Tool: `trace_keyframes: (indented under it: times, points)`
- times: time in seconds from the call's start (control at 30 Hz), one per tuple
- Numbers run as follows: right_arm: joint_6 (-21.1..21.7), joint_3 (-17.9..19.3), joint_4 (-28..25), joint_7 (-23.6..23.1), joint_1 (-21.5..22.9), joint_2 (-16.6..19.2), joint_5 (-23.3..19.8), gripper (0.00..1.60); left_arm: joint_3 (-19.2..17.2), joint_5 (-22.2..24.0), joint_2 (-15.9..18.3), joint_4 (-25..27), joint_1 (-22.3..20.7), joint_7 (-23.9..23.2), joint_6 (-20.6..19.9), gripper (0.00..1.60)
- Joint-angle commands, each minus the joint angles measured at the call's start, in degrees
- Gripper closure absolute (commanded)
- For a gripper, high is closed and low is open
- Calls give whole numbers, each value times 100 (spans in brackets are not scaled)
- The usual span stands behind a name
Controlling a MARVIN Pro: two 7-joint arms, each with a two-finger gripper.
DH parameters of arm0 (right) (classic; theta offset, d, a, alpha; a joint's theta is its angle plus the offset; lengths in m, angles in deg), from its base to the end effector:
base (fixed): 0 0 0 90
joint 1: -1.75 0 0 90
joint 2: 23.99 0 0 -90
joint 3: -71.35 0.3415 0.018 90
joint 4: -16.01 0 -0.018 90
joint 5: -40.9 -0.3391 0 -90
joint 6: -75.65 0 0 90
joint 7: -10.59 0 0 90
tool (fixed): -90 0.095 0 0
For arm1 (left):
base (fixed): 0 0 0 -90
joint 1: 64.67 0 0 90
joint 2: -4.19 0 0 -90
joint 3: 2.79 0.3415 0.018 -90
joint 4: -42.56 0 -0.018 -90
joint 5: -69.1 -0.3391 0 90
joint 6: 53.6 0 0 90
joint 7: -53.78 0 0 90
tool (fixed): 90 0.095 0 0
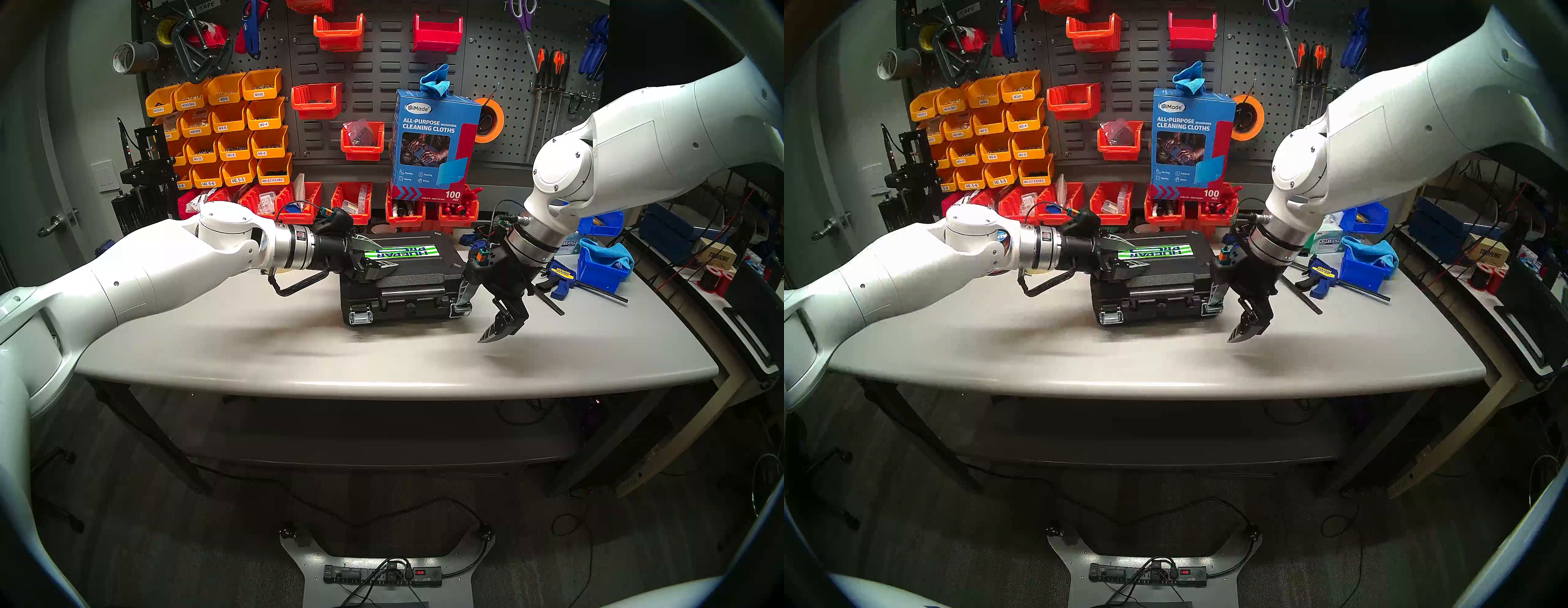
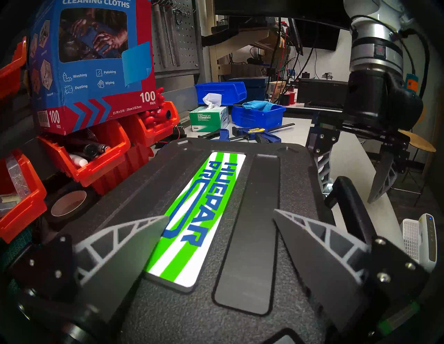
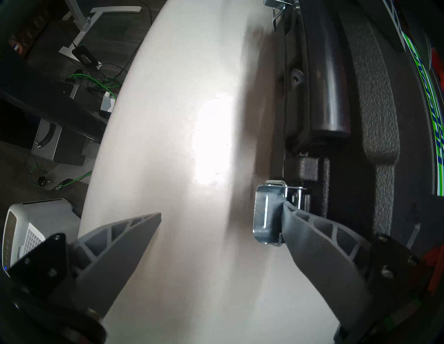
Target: Open the tool box
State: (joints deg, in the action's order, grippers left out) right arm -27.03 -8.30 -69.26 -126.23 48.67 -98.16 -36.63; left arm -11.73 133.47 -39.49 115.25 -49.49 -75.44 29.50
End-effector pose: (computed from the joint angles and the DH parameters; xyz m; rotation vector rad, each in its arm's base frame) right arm 0.5301 -0.0156 -0.0433 -1.8469 -2.3554 -0.4557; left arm 0.5912 0.0224 -0.1273 1.7985 -1.2444 1.3468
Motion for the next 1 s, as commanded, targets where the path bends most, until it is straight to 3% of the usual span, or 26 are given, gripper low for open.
trace_keyframes:
  times: [0.0,0.37,0.73,0.97]
  points:
    - [205,-472,-440,26,-595,6,28,0,230,-108,-15,-2,212,-11,-84,0]
    - [15,-416,-17,-43,-606,65,-211,0,263,-140,-20,-1,200,-6,-100,0]
    - [-435,-97,820,-1104,-276,71,-427,0,309,-183,-23,10,169,14,-138,0]
    - [-597,105,1293,-1421,-366,84,-588,0,323,-173,-22,9,159,15,-133,0]
